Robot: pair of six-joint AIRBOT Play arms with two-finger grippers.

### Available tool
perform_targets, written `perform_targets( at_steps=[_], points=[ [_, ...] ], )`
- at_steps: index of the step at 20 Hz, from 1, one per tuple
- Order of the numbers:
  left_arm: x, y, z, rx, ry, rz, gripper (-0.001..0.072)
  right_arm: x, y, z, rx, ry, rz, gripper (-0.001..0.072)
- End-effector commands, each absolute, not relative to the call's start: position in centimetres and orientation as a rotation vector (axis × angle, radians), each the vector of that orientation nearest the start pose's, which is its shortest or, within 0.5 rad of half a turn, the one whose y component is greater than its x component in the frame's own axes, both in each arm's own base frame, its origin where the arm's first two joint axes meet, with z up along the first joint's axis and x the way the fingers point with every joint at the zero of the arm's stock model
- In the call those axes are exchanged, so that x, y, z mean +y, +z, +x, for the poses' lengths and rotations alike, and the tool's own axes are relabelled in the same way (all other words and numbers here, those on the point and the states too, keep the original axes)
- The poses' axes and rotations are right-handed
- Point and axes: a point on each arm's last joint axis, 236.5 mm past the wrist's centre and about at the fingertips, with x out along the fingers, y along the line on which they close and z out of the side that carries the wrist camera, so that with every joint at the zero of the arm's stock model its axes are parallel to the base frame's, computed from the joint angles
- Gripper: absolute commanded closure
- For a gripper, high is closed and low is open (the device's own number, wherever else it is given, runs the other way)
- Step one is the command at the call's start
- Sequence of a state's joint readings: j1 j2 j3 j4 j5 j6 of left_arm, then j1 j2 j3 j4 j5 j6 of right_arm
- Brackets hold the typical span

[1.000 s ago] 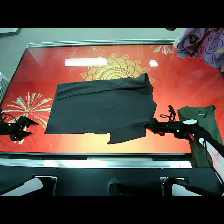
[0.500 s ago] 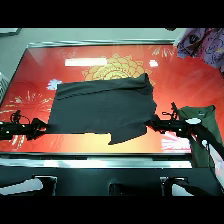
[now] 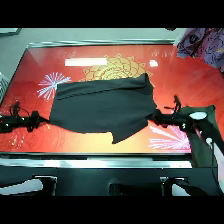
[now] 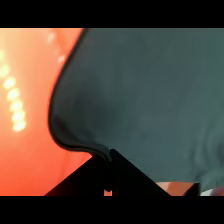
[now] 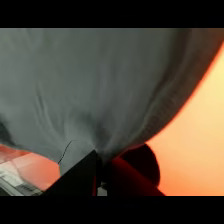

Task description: Fold the clothes and pants, and hang the long-sleeved shirts on hangers.

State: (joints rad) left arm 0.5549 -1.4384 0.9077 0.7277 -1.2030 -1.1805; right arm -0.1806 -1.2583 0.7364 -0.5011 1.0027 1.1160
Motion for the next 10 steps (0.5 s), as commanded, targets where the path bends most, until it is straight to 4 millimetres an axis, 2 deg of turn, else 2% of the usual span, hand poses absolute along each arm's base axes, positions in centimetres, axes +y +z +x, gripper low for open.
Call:
perform_targets(
  at_steps=[1, 3, 4, 6, 8, 10],
  points=[
    [2.7, 1.9, 40.7, 1.1, -0.241, -0.863, 0.0695, 10.1, 5.3, 40.7, 0.994, 0.429, 0.707, 0.068],
    [3.2, 9.1, 44.3, 0.967, -0.248, -0.711, 0.0695, 10.1, 12.3, 44.1, 0.856, 0.423, 0.536, 0.068],
    [3.3, 13.4, 45.8, 0.888, -0.245, -0.632, 0.0695, 9.8, 15.7, 45.3, 0.788, 0.402, 0.458, 0.068],
    [3.7, 22.4, 47.4, 0.72, -0.217, -0.484, 0.0695, 8.9, 23.7, 46.5, 0.641, 0.356, 0.315, 0.068],
    [4.4, 31.5, 46.7, 0.542, -0.145, -0.362, 0.0695, 8.0, 32.2, 45.3, 0.495, 0.337, 0.211, 0.0679],
    [5.5, 39.5, 43.7, 0.371, -0.04, -0.29, 0.0695, 7.1, 40.2, 41.7, 0.347, 0.317, 0.12, 0.0679]
  ],
)
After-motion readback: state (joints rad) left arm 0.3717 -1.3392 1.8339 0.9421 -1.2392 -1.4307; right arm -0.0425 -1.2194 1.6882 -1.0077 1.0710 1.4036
